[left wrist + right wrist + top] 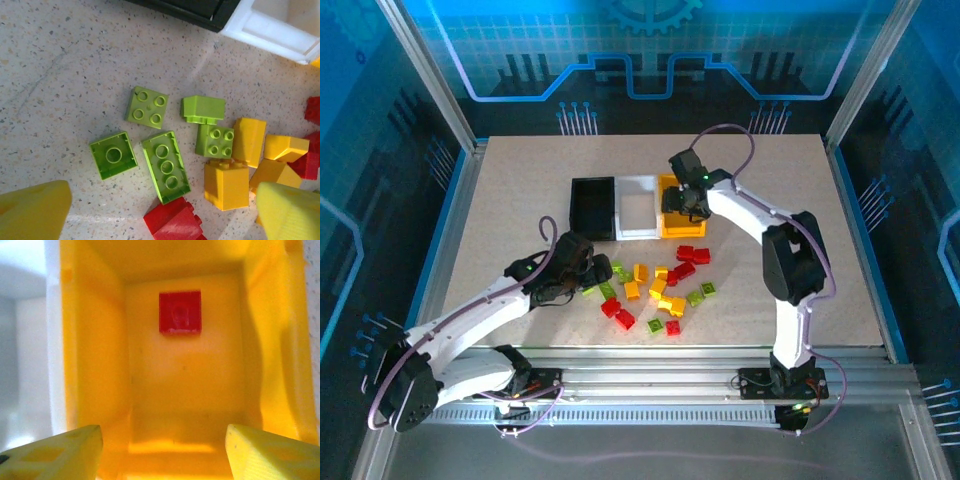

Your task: Sort the legos into containers by color

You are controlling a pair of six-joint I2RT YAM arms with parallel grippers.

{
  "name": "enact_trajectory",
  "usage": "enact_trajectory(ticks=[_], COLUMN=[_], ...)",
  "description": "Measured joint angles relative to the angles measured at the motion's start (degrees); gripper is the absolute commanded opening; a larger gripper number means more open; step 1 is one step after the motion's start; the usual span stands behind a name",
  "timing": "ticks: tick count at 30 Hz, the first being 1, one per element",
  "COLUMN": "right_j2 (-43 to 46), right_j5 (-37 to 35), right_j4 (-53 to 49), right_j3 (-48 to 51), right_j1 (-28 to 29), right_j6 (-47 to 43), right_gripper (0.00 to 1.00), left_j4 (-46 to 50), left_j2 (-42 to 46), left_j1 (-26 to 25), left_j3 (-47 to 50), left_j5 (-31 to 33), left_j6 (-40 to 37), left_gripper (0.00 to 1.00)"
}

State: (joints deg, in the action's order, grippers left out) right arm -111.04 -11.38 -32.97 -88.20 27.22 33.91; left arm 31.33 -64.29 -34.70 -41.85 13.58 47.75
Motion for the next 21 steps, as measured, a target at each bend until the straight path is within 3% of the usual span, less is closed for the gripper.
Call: enact_trajectory(ticks=[8,13,21], right_j2=[16.2,20.0,24.2], right_j5=[1.2,1.3,1.2], right_j4=[2.4,2.6,3.1], right_j3=[15.2,19.9,22.2], right_j1=[1.3,1.3,1.3], right_j6=[0.0,0.0,0.0], right_gripper=[0.7,0.7,0.7], left_j4=[0.1,-3.0,-5.4], left_j2=[-10.4,-14.2,-16.0], left_j1=[0.8,1.2,1.8], left_j3=[-0.5,0.1,0.8], left_j5=[-0.4,0.0,2.1], left_j6=[-0.7,-1.3,-1.2], left_gripper=[0.77,0.62,0.59])
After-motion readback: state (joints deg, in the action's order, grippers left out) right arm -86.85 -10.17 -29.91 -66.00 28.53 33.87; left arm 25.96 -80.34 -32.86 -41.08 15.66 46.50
